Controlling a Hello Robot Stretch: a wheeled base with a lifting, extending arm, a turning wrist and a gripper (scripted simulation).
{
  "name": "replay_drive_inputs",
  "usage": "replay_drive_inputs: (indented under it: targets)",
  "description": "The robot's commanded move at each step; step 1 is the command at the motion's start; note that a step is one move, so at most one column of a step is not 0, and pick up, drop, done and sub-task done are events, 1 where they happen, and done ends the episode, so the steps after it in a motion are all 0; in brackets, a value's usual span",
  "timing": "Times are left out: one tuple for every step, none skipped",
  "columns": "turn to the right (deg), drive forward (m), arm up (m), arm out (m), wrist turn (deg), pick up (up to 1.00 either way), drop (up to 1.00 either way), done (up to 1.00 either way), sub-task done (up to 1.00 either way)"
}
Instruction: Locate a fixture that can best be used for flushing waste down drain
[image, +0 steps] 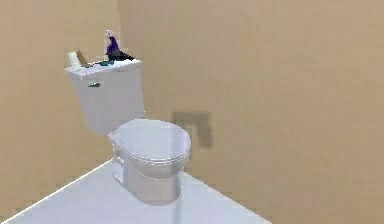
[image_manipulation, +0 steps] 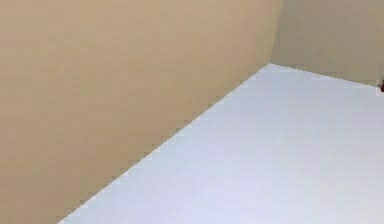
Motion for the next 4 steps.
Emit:
replay_drive_inputs:
  targets:
    - [15.0, 0.0, 0.0, 0.0, 0.0, 0.0, 0.0, 0.0, 0.0]
    - [0.0, 0.3, 0.0, 0.0, 0.0, 0.0, 0.0, 0.0, 0.0]
    - [-36.0, 0.0, 0.0, 0.0, 0.0, 0.0, 0.0, 0.0, 0.0]
    - [0.0, 0.0, 0.0, 0.0, 0.0, 0.0, 0.0, 1.0, 0.0]
